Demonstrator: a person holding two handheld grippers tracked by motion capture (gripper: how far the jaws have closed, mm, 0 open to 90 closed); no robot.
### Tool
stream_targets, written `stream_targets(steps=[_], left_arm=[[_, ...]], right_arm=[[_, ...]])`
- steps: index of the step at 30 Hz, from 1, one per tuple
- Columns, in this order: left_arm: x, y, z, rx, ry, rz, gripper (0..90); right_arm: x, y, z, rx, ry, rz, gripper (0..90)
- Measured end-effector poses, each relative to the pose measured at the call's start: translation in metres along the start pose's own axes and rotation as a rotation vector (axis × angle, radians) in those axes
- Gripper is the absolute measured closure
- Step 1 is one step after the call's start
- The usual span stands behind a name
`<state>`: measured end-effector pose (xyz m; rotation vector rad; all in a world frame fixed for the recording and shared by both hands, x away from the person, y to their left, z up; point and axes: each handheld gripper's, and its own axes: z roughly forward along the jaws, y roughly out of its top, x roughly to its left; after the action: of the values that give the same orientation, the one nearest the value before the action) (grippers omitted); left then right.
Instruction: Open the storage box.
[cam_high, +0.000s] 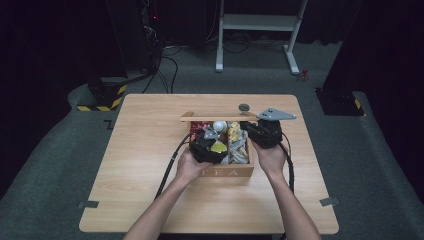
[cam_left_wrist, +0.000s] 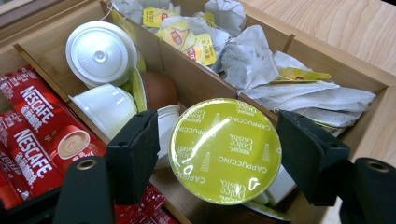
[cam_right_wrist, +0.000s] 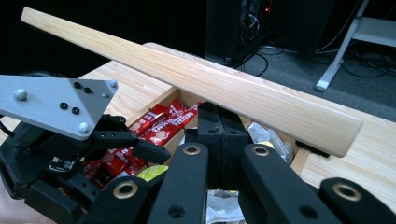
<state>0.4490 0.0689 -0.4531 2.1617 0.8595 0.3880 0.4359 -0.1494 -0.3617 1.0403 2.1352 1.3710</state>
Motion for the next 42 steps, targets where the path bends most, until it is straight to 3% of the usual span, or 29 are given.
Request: stream_targets(steps=[4, 13, 17, 24, 29, 33, 42], left_arm=[[-0.001, 0.000, 0.000, 0.005, -0.008, 0.011, 37.4], [0.000, 0.000, -0.001, 0.000, -0.014, 0.007, 38.1], [0.002, 0.000, -0.005, -0.023, -0.028, -0.008, 38.2], [0.002, 0.001, -0.013, -0.052, -0.037, -0.001, 38.3], [0.000, -0.001, -0.018, -0.071, -0.032, 0.003, 38.3], [0.002, -0.002, -0.028, -0.101, -0.006, 0.013, 38.4], [0.004, -0.004, -0.043, -0.135, -0.026, 0.004, 38.5]], right_arm=[[0.000, 0.000, 0.000, 0.001, 0.000, -0.001, 90.0], [0.001, 0.000, 0.001, 0.003, -0.001, 0.004, 89.9], [0.001, 0.000, 0.001, 0.002, -0.001, 0.007, 90.0], [0.001, -0.001, 0.002, 0.001, 0.002, 0.006, 89.9], [0.001, -0.001, 0.002, 0.004, 0.003, 0.010, 89.9], [0.001, -0.001, 0.003, 0.004, 0.004, 0.008, 90.0], [0.001, -0.003, 0.004, 0.005, 0.009, 0.015, 89.9]])
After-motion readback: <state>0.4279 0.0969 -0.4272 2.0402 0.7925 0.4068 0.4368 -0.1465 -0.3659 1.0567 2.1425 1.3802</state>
